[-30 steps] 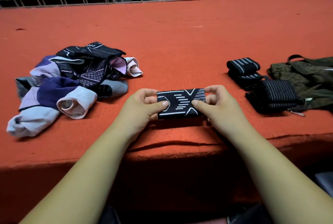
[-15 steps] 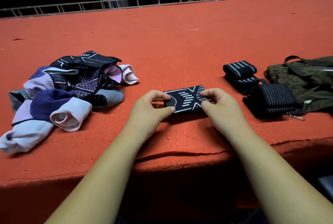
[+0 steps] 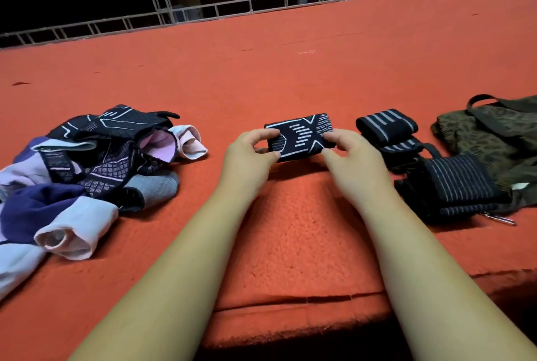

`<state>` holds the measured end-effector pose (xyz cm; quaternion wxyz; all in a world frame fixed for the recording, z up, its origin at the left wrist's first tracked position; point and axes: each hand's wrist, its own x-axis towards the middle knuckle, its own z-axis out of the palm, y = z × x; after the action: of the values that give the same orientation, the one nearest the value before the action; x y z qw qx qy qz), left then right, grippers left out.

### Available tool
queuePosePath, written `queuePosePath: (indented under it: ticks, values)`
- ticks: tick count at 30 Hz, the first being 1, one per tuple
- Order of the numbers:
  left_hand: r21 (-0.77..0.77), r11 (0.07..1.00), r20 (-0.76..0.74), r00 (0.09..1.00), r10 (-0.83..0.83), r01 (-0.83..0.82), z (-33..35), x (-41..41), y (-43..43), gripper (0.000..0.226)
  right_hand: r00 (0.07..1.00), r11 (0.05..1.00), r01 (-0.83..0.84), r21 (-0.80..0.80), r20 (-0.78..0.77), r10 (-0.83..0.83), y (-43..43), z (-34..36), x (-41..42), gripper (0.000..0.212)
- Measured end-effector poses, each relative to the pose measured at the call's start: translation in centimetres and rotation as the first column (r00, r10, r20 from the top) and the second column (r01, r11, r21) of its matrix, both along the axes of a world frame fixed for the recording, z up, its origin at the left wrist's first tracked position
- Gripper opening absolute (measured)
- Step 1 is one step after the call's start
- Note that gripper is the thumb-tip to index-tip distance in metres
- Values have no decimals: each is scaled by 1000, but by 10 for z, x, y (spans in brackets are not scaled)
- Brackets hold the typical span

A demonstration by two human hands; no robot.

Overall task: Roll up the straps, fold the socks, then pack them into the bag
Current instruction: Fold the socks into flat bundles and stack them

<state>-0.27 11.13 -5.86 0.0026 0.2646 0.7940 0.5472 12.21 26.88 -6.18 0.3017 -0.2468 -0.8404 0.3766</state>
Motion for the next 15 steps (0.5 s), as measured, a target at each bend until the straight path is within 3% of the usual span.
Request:
queuePosePath:
  ticks: [3,5,10,15]
  values:
    - [-265,964,-129,991,-34,-2,-26,-18,15,54,912,990,-107,91,406,61,-1,-13,-9,52]
    - [-373,927,-204,978,-34,-46,-37,-25,22,55,851,985,-118,124,524,36,-3,-14,-9,58]
    - [-428,900,-258,966,-29,-88,-42,-27,23,55,903,995,-67,73,429,29,-2,-15,-6,65]
    - [-425,903,-197,980,-25,-62,-33,-13,13,62,958,1000,21,21,285,-26,-11,-13,3,47]
